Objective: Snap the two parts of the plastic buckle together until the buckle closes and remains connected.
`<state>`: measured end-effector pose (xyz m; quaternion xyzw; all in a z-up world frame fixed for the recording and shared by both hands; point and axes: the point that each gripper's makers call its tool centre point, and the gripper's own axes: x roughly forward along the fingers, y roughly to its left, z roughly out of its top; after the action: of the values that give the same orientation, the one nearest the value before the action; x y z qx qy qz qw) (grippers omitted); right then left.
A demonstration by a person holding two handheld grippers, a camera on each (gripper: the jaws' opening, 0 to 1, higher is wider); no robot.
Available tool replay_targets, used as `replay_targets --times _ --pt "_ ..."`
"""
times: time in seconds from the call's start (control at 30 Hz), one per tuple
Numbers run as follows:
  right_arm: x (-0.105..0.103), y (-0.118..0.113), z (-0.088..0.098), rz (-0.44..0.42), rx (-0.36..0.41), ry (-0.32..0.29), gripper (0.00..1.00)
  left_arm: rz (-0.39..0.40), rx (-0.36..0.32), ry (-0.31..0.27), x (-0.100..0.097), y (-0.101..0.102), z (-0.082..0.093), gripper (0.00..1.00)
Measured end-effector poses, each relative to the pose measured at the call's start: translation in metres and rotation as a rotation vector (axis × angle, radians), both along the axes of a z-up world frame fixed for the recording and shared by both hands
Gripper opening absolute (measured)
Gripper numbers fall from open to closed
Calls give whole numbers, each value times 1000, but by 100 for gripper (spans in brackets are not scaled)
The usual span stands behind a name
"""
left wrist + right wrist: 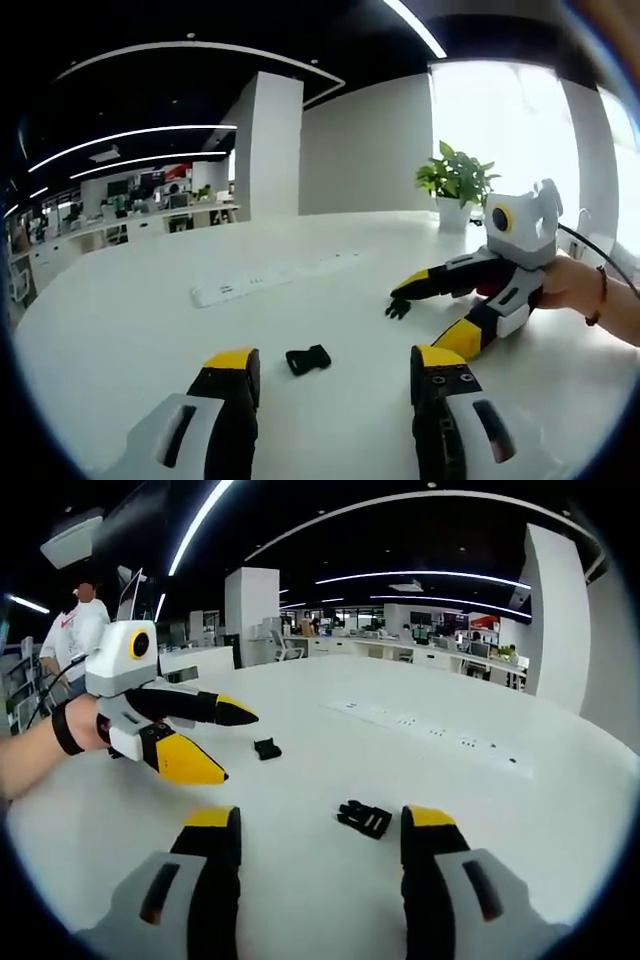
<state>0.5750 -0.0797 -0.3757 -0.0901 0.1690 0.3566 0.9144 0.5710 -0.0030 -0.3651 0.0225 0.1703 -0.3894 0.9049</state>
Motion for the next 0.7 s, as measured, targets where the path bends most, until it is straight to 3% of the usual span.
replay_targets --times 0.7 --pt "-4 1 0 18 3 -3 60 -28 42 27 3 -7 -11 63"
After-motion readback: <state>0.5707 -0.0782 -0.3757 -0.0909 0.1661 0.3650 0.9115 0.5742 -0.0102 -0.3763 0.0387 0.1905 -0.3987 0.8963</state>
